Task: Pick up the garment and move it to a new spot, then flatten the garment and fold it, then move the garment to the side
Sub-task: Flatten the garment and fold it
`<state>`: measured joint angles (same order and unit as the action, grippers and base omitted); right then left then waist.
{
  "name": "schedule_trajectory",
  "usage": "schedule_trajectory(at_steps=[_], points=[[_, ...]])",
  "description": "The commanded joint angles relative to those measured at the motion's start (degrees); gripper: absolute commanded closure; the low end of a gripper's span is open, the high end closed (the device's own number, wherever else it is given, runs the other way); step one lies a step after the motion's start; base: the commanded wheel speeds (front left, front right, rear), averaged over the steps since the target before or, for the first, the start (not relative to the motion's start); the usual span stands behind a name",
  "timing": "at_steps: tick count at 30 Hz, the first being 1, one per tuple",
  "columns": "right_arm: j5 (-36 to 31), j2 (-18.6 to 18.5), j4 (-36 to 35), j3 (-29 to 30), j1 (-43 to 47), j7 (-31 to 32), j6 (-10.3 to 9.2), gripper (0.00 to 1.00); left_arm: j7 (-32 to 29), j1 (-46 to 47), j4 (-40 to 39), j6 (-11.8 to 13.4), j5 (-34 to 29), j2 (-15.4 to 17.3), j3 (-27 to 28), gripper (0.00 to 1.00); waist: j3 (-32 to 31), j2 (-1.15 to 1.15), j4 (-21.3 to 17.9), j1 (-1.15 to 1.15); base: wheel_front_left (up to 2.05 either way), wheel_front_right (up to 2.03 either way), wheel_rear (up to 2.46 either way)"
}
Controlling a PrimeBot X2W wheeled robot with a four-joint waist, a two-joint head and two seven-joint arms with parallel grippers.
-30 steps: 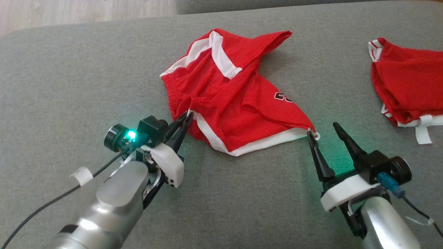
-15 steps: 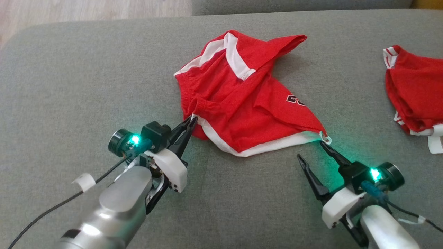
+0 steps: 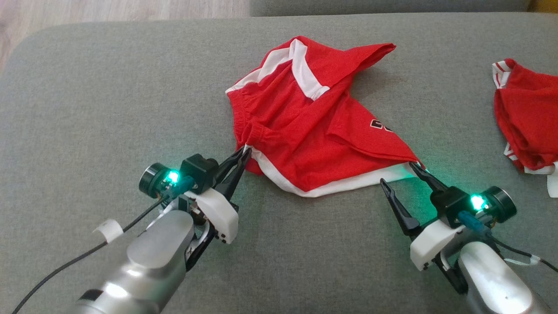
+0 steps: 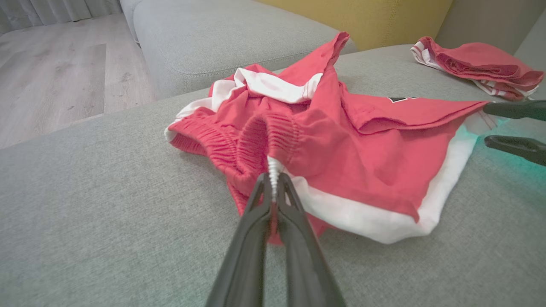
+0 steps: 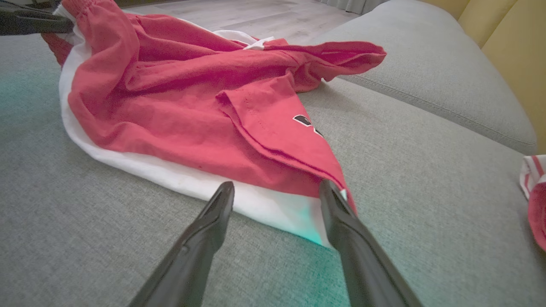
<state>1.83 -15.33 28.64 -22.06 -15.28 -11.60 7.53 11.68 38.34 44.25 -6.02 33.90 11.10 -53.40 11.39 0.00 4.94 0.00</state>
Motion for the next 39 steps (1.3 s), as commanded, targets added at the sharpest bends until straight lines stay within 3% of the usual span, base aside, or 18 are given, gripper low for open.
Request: schedule_trajectory(at_steps=[1,13,22,34,35,36,37,39], points=[[-0.5,-0.3,-1.2,-0.4,-0.8,-0.6,-0.04,0.00,0.7,1.8,-1.1,0.4,0.5,1.4,1.6,1.00,0.0,0.00,0.0,0.00,0.00,0.00,0.00],[-1.1,0.8,0.3,3.6,-0.4,1.4,-0.04,0.00,0.7,2.2,-1.2,0.6,0.9,1.5,1.1,1.00,0.1,0.00,-0.2,0.00,0.00,0.00,0.00],[5.3,4.3,3.4,8.9,-2.1,4.6,-0.04,0.00,0.9,2.5,-1.3,0.6,1.0,1.4,0.7,1.00,0.9,0.00,0.2,0.00,0.00,0.00,0.00],[7.9,6.6,7.8,12.6,-4.0,6.5,-0.04,0.00,1.2,2.9,-1.3,0.7,1.1,1.3,0.2,1.00,1.4,0.00,1.4,0.00,0.00,0.00,0.00],[8.2,6.7,8.1,12.4,-4.1,6.8,-0.04,0.18,1.2,2.9,-1.3,0.7,1.1,1.3,0.2,1.00,1.3,0.00,1.5,0.00,0.00,0.00,0.00],[8.5,6.6,8.3,12.2,-4.1,7.0,-0.04,0.65,1.3,2.8,-1.3,0.7,1.1,1.3,0.1,1.00,1.3,0.00,1.6,0.00,0.00,0.00,0.00],[8.9,6.6,8.5,12.0,-4.1,7.1,-0.04,1.00,1.3,2.8,-1.2,0.7,1.2,1.3,0.1,1.00,1.2,0.00,1.7,0.00,0.00,0.00,0.00],[10.0,6.6,8.7,11.8,-4.1,7.2,-0.04,1.00,1.4,2.7,-1.2,0.8,1.2,1.4,0.1,1.00,0.9,0.00,1.8,0.00,0.00,0.00,0.00]])
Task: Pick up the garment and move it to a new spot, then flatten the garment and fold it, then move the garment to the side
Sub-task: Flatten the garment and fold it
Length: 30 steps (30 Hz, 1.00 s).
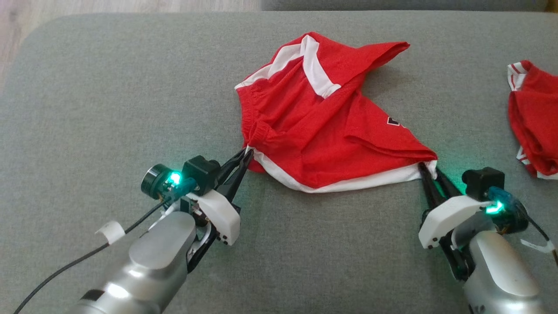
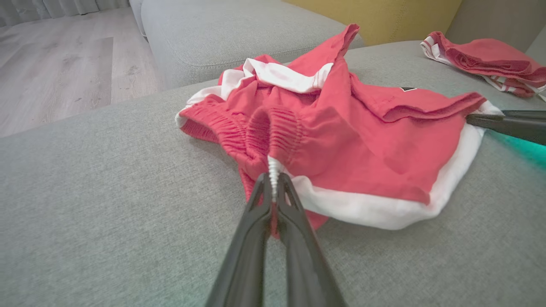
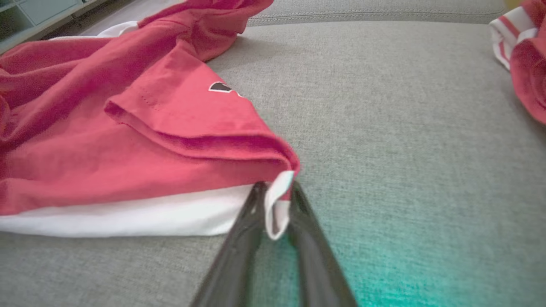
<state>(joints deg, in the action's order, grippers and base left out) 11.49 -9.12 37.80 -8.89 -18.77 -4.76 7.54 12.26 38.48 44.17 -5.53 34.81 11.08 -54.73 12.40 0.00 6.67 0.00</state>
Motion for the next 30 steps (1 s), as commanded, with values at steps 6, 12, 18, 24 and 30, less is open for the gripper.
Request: schedule_trajectory(at_steps=[6,12,18,24,30], points=[[4.7,0.1,-2.5,-1.5,-1.1,-0.1,-0.05,1.00,1.6,1.7,-1.7,1.0,0.9,2.3,2.3,1.00,-2.0,0.00,-0.1,0.00,0.00,0.00,0.00],[10.4,-1.1,-8.1,-2.6,-2.1,0.4,-0.05,1.00,2.2,2.5,-5.4,2.2,0.9,5.1,4.4,1.00,-5.6,0.00,-0.4,0.00,0.00,0.00,0.00],[15.1,-2.4,-14.4,-2.7,-4.1,3.1,-0.05,1.00,1.6,6.3,-10.9,2.8,0.8,9.3,6.7,1.00,-10.5,0.00,-1.0,0.00,0.00,0.00,0.00],[17.7,-2.1,-19.4,-3.4,-7.3,6.8,-0.05,1.00,-0.7,12.7,-15.6,3.4,-0.2,12.4,8.4,1.00,-14.8,0.00,-2.1,0.00,0.00,0.00,0.00],[17.7,-1.7,-24.0,-3.6,-11.0,8.7,-0.05,1.00,-0.8,17.0,-18.2,4.7,-0.9,13.6,10.1,1.00,-16.6,0.00,-3.2,0.00,0.00,0.00,0.00]])
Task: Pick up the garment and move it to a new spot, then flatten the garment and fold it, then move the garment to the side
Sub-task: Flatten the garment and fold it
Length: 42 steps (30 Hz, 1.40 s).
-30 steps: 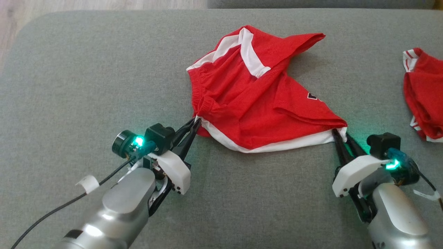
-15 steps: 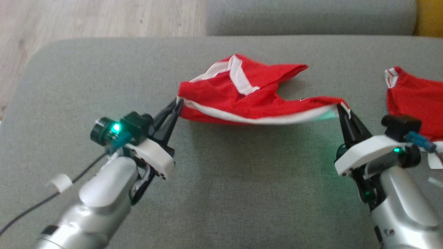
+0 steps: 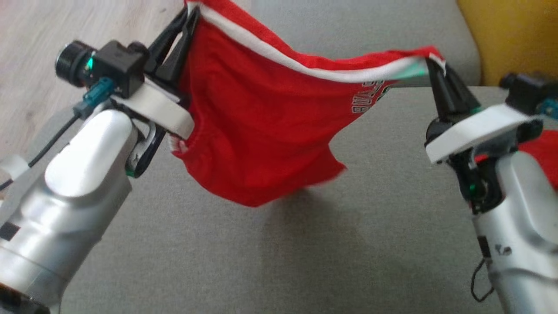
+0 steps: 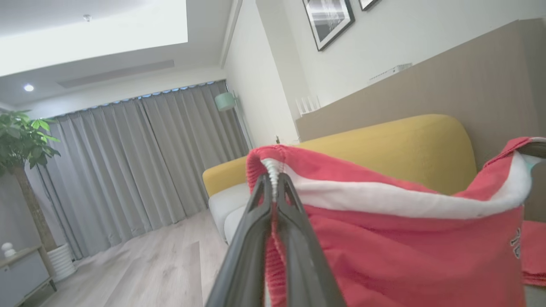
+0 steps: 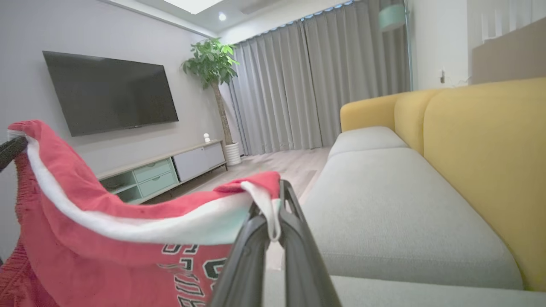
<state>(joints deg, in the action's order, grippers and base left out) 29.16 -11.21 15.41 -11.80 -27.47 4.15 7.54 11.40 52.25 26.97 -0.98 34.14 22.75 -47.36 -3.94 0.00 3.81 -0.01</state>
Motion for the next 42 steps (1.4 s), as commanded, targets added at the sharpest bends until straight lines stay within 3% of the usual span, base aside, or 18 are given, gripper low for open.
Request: schedule_trajectory(at_steps=[1,14,19,25,29,34,37,42], points=[[-0.1,0.4,-2.4,-0.6,-2.7,0.4,-0.05,1.00,-0.1,3.7,-1.5,0.3,-0.2,2.1,2.9,1.00,-0.6,0.00,-0.4,0.01,0.00,0.00,0.00],[-3.7,0.5,-8.2,3.8,0.0,9.3,-0.05,1.00,-4.9,-1.5,-8.1,0.8,3.9,4.5,2.7,1.00,0.2,0.00,-0.3,0.01,0.00,0.00,0.00],[-5.6,0.1,-4.4,3.8,-4.6,15.3,-0.05,1.00,-9.9,0.0,-6.3,-2.3,7.1,5.0,2.3,1.00,4.7,0.00,-1.1,0.01,0.00,0.00,0.00],[-7.7,-0.4,6.5,3.5,-21.4,17.6,-0.05,1.00,-15.4,11.5,1.0,-5.3,9.3,4.6,3.0,1.00,15.2,0.00,-2.8,0.01,0.00,0.00,0.00],[-10.4,0.4,15.6,4.0,-35.9,13.3,-0.05,1.00,-13.4,22.8,7.4,-5.8,7.1,4.0,4.4,1.00,21.7,0.00,-4.2,0.01,0.00,0.00,0.00],[-14.1,1.6,26.2,6.5,-49.2,2.6,-0.05,1.00,-4.9,33.5,14.8,-5.8,4.8,1.3,6.6,1.00,25.8,0.00,-4.4,0.01,0.00,0.00,0.00],[-14.7,2.9,32.1,9.3,-52.1,-2.5,-0.05,1.00,0.3,35.1,18.3,-6.0,5.3,-0.9,7.7,1.00,26.3,0.00,-4.0,0.01,0.00,0.00,0.00],[-15.3,3.0,40.8,9.1,-49.1,-5.8,-0.05,1.00,2.9,30.3,21.0,-6.4,6.4,-3.9,5.6,1.00,26.1,0.00,-2.7,0.01,0.00,0.00,0.00]])
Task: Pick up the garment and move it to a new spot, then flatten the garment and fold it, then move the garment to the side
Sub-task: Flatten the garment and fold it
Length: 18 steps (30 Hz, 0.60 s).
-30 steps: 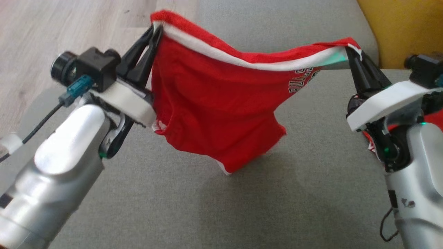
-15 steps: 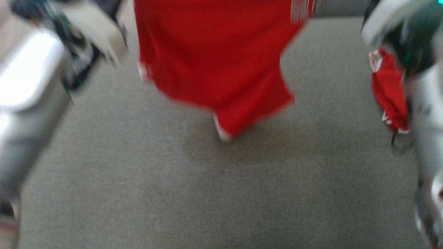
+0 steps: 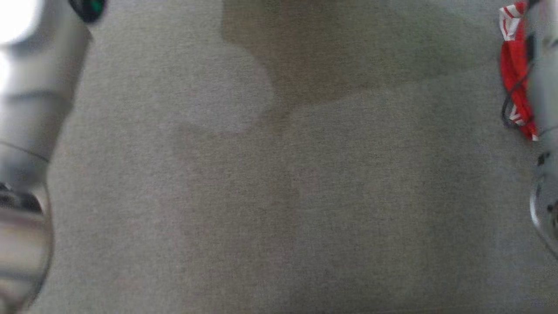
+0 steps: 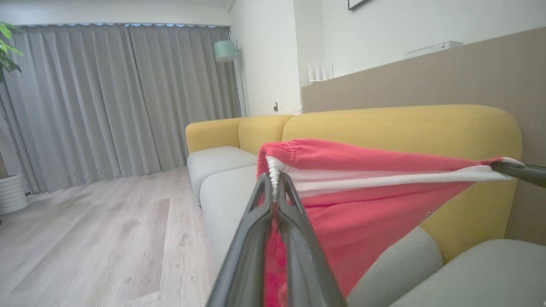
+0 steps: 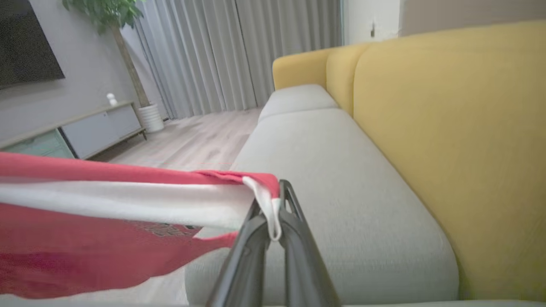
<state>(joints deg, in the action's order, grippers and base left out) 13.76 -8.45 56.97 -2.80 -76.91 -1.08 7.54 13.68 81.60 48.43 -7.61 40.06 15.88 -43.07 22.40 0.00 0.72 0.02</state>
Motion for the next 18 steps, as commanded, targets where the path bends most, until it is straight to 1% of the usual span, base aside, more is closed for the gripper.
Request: schedule_trajectory(at_steps=[1,3,5,10,13,16,18], points=[[0.1,0.2,-0.8,0.1,0.3,-0.6,-0.05,1.00,0.6,1.0,-0.4,0.2,0.5,3.0,1.4,1.00,-0.2,0.00,0.4,-0.02,0.00,0.00,0.00],[1.4,0.1,2.3,0.2,2.9,-0.7,-0.05,1.00,1.0,-2.5,-1.5,0.2,1.5,2.2,-0.7,1.00,-0.5,0.00,1.0,-0.02,0.00,0.00,0.00],[2.3,-0.1,4.8,-0.7,5.7,0.0,-0.05,1.00,1.1,-6.4,-3.3,0.1,2.4,2.3,-3.7,1.00,-0.7,0.00,1.5,-0.02,0.00,0.00,0.00],[5.4,-1.2,8.8,-4.9,13.1,4.2,-0.05,1.00,1.3,-16.8,-7.7,0.1,4.0,4.3,-11.5,1.00,-2.3,0.00,3.0,-0.02,0.00,0.00,0.00],[8.6,-1.9,9.1,-7.5,17.5,8.3,-0.05,1.00,1.3,-22.5,-10.3,0.1,4.4,5.4,-14.6,1.00,-3.6,0.00,4.0,-0.02,0.00,0.00,0.00],[11.8,-4.1,8.1,-10.0,21.3,12.4,-0.05,1.00,1.3,-27.4,-12.4,0.1,4.9,5.7,-16.4,1.00,-5.2,0.00,5.0,-0.02,0.00,0.00,0.00],[13.9,-5.6,6.8,-11.7,23.5,15.1,-0.05,1.00,1.3,-29.6,-13.4,0.1,3.8,6.1,-18.2,1.00,-6.2,0.00,5.5,-0.02,0.00,0.00,0.00]])
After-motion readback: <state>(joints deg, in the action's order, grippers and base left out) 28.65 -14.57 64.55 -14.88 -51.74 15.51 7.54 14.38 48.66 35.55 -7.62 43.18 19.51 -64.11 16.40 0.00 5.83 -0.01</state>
